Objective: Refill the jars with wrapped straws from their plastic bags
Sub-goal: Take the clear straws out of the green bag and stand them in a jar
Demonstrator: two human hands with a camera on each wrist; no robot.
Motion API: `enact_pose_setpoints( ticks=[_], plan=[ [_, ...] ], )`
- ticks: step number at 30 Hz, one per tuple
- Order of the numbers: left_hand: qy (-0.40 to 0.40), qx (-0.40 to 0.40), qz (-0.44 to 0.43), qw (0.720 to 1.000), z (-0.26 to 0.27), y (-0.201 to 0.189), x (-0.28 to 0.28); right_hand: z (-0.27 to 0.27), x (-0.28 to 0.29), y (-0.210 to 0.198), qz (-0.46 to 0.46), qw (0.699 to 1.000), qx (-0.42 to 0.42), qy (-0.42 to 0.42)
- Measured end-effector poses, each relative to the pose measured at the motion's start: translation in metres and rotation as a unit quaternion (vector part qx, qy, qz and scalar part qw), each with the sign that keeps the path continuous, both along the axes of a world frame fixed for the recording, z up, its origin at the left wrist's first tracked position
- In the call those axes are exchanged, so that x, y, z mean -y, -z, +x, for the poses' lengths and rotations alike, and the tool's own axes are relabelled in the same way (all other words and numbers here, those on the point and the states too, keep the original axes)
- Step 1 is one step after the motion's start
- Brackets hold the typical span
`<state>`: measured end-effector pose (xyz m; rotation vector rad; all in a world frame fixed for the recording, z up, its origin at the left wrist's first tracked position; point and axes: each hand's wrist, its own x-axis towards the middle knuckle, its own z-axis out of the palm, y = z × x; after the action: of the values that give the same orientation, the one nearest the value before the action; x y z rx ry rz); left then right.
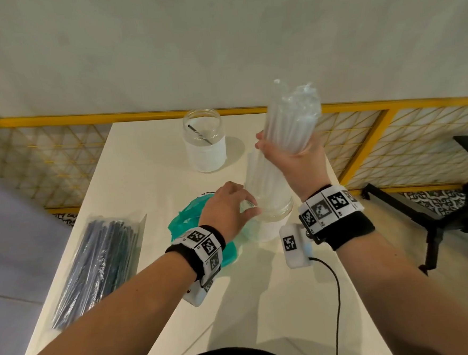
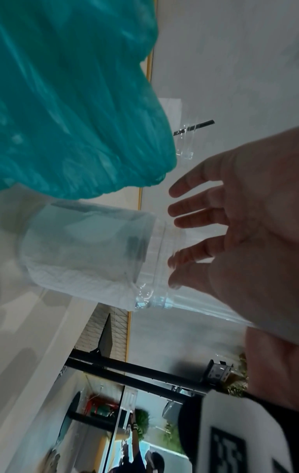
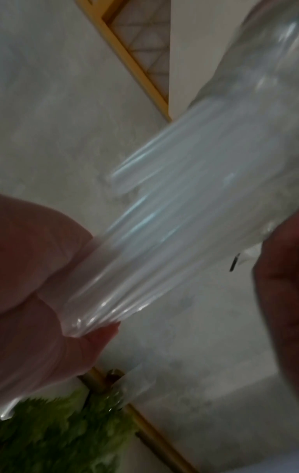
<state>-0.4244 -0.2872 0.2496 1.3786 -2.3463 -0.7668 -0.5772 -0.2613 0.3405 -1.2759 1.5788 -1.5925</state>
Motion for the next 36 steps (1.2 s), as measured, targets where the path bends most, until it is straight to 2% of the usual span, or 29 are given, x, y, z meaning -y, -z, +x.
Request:
enact_pose_setpoints(
  ticks=[3, 7, 10, 13, 17, 19, 21, 23, 24, 26, 28, 33, 36],
  plan=[
    [-0.004, 0.014, 0.004, 1.0, 0.0, -0.002, 0.0, -0.002, 0.001, 0.025, 0.055, 0.998, -0.03, 0.018],
    [-0.02, 0.046, 0.009, 0.999, -0.002, -0.006, 0.002, -0.016, 0.003, 0.052, 0.12, 0.988, -0.048, 0.087],
    [-0.035, 0.036, 0.034, 0.998, -0.002, -0.006, 0.001, -0.014, -0.001, 0.05, 0.155, 0.982, -0.05, 0.098],
    [-0.06, 0.004, 0.056, 0.997, -0.002, -0.006, 0.0, -0.006, -0.008, 0.045, 0.171, 0.977, -0.095, 0.088],
    [-0.066, 0.011, 0.048, 0.997, -0.002, -0.008, 0.0, -0.003, -0.012, 0.034, 0.189, 0.972, -0.135, 0.044],
    [-0.059, 0.017, 0.043, 0.997, 0.0, -0.009, 0.001, -0.008, -0.012, 0.025, 0.137, 0.982, -0.124, 0.038],
    [-0.053, 0.008, 0.045, 0.998, 0.0, -0.009, 0.001, -0.015, -0.009, 0.004, 0.034, 0.994, -0.089, 0.049],
    [-0.039, 0.008, 0.043, 0.998, 0.0, -0.007, 0.002, -0.022, -0.002, -0.02, -0.016, 0.988, -0.149, 0.029],
    [-0.029, 0.005, 0.043, 0.999, 0.0, -0.006, 0.002, -0.023, 0.003, -0.029, -0.005, 0.978, -0.207, 0.003],
    [-0.015, -0.005, 0.05, 0.999, 0.0, -0.002, 0.004, -0.022, 0.011, -0.038, 0.071, 0.945, -0.314, -0.053],
    [-0.011, -0.009, 0.05, 0.999, 0.001, 0.001, 0.005, -0.017, 0.012, -0.036, 0.124, 0.922, -0.357, -0.088],
    [-0.015, -0.009, 0.025, 1.0, 0.0, -0.003, 0.002, -0.007, 0.001, -0.028, 0.035, 0.913, -0.395, -0.093],
    [-0.028, 0.001, 0.018, 0.999, -0.001, -0.007, 0.0, -0.001, -0.006, -0.008, -0.009, 0.911, -0.408, -0.066]
  ],
)
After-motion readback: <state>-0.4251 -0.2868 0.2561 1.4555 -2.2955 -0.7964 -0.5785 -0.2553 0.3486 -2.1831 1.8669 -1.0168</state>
